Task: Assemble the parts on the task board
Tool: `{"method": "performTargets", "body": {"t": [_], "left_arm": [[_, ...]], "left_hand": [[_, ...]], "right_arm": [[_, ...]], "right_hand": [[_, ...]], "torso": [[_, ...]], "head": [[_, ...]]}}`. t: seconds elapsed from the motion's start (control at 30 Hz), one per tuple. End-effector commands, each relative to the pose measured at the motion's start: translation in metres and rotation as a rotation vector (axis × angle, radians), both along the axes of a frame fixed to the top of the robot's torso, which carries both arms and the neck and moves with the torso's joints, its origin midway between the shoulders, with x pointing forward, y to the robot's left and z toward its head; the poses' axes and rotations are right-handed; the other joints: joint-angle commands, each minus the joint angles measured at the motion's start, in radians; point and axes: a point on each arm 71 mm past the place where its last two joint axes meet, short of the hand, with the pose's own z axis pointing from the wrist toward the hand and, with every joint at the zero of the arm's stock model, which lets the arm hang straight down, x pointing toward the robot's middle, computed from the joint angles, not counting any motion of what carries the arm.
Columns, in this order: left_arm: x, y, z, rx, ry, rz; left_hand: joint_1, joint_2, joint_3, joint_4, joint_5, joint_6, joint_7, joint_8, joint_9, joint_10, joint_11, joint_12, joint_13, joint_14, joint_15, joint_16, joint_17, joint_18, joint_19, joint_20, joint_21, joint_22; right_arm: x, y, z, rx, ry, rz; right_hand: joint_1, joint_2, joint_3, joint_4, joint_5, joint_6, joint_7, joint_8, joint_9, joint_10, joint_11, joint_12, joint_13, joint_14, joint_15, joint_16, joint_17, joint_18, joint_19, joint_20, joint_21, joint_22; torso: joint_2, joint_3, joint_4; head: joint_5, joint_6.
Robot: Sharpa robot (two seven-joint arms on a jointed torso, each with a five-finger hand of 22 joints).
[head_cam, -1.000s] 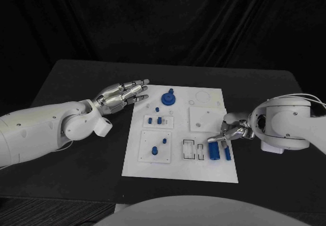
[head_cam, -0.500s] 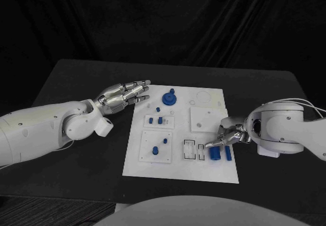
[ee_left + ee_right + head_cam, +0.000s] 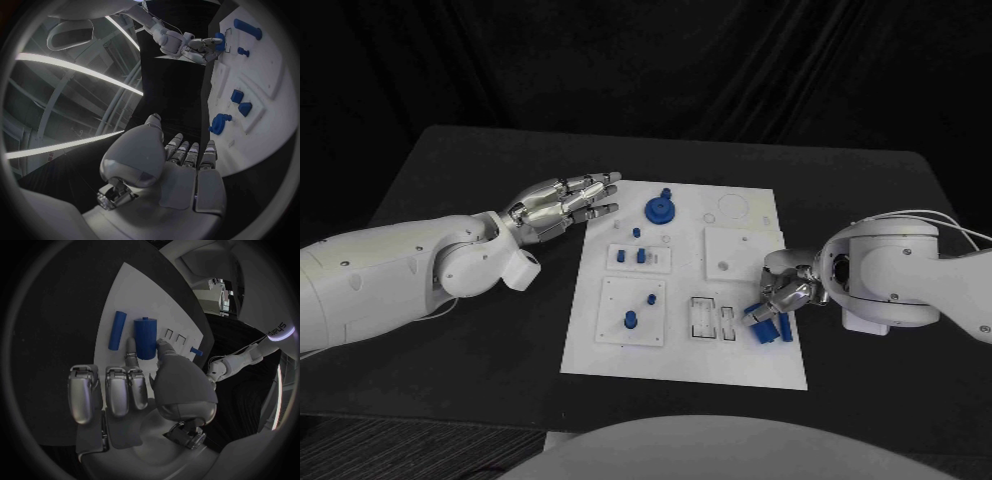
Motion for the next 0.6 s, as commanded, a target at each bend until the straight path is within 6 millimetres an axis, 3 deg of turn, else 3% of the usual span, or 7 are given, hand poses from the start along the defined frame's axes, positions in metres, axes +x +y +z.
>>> {"method": "performTargets", "body": {"t": [0.03, 0.07, 0.13, 0.27, 0.3, 0.4, 0.6], "left_arm": [[-0.001, -0.002, 0.000, -0.016, 0.002, -0.017], [-0.001, -0.002, 0.000, -0.016, 0.002, -0.017], [-0.001, -0.001, 0.000, -0.015, 0.002, -0.017], [-0.001, -0.001, -0.001, -0.015, 0.002, -0.016], [-0.001, -0.001, -0.001, -0.016, 0.002, -0.016], [-0.002, -0.002, -0.001, -0.018, 0.003, -0.019], [-0.003, -0.002, -0.001, -0.019, 0.003, -0.019]], "left_hand": [[0.001, 0.007, 0.002, 0.000, 0.005, -0.001, 0.005, 0.003, 0.001, 0.001, 0.004, 0.007, 0.001, 0.000, 0.004, -0.004, -0.001, 0.004, 0.003, 0.003, 0.000, 0.001], [0.001, 0.007, 0.002, 0.000, 0.005, -0.001, 0.005, 0.003, 0.001, 0.001, 0.004, 0.007, 0.001, 0.000, 0.004, -0.004, -0.001, 0.004, 0.003, 0.003, 0.000, 0.001], [0.001, 0.007, 0.002, 0.000, 0.005, -0.001, 0.005, 0.003, 0.001, 0.001, 0.004, 0.007, 0.001, 0.000, 0.004, -0.004, -0.001, 0.004, 0.003, 0.003, 0.000, 0.001], [0.001, 0.007, 0.002, 0.000, 0.005, -0.001, 0.005, 0.003, 0.001, 0.001, 0.005, 0.007, 0.001, 0.000, 0.004, -0.004, -0.001, 0.004, 0.003, 0.003, 0.000, 0.002], [0.001, 0.007, 0.002, 0.000, 0.005, -0.001, 0.005, 0.003, 0.001, 0.001, 0.005, 0.007, 0.001, 0.000, 0.004, -0.004, -0.001, 0.004, 0.003, 0.003, 0.000, 0.002], [0.001, 0.007, 0.002, 0.000, 0.005, -0.002, 0.006, 0.003, 0.001, 0.001, 0.006, 0.007, 0.001, 0.000, 0.004, -0.004, -0.001, 0.004, 0.003, 0.003, 0.000, 0.002], [0.001, 0.007, 0.003, -0.001, 0.006, 0.000, 0.006, 0.004, 0.001, 0.002, 0.006, 0.007, 0.001, 0.000, 0.004, -0.004, -0.001, 0.004, 0.003, 0.003, 0.000, 0.002]], "right_arm": [[-0.001, -0.002, -0.002, 0.005, 0.000, -0.021], [-0.001, -0.002, -0.001, 0.013, -0.003, -0.026], [-0.001, -0.002, -0.001, 0.028, -0.009, -0.034], [-0.002, -0.002, 0.001, 0.077, -0.014, -0.060], [-0.003, -0.002, 0.002, 0.092, -0.008, -0.070], [-0.007, -0.002, 0.003, 0.156, 0.021, -0.107], [-0.012, 0.001, 0.014, 0.285, 0.079, -0.182]], "right_hand": [[0.053, 0.026, 0.064, -0.060, 0.077, 0.009, -0.011, -0.009, 0.007, 0.102, -0.009, 0.002, 0.263, 0.105, -0.007, 0.003, 0.263, -0.002, 0.093, -0.001, -0.007, 0.256], [0.055, 0.024, 0.085, -0.069, 0.137, 0.009, -0.011, -0.014, 0.009, 0.102, -0.010, 0.002, 0.263, 0.105, -0.008, 0.003, 0.263, -0.002, 0.092, -0.003, -0.009, 0.255], [0.050, 0.016, 0.123, -0.085, 0.204, 0.008, -0.012, -0.019, 0.015, 0.102, -0.009, 0.002, 0.263, 0.105, -0.009, 0.003, 0.263, -0.001, 0.091, -0.003, -0.012, 0.254], [0.036, 0.002, 0.180, -0.106, 0.273, 0.005, -0.008, -0.024, 0.026, 0.102, -0.007, 0.002, 0.263, 0.105, -0.007, 0.003, 0.263, 0.000, 0.090, -0.002, -0.014, 0.253], [0.024, -0.004, 0.210, -0.115, 0.316, 0.004, -0.005, -0.026, 0.030, 0.102, -0.005, 0.002, 0.263, 0.105, -0.005, 0.003, 0.263, 0.000, 0.089, -0.001, -0.015, 0.252], [0.005, -0.006, 0.260, -0.129, 0.347, 0.005, -0.002, -0.031, 0.032, 0.102, -0.003, 0.002, 0.263, 0.105, -0.003, 0.003, 0.263, 0.003, 0.084, 0.001, -0.024, 0.249], [-0.013, -0.007, 0.297, -0.144, 0.352, 0.008, -0.001, -0.031, 0.033, 0.102, -0.002, 0.002, 0.263, 0.105, -0.003, 0.003, 0.263, 0.006, 0.078, 0.002, -0.033, 0.245]], "torso": [[0.000, 0.0000, 0.0000], [0.000, 0.0000, -0.0005], [0.000, -0.0001, -0.0015], [0.000, -0.0005, -0.0011], [0.000, -0.0004, -0.0010], [0.000, -0.0001, -0.0017], [-0.001, 0.0009, -0.0018]], "head": [[0.001, 0.000], [0.002, 0.000], [0.004, 0.000], [0.004, 0.000], [0.003, 0.000], [0.003, 0.000], [-0.007, 0.000]]}}
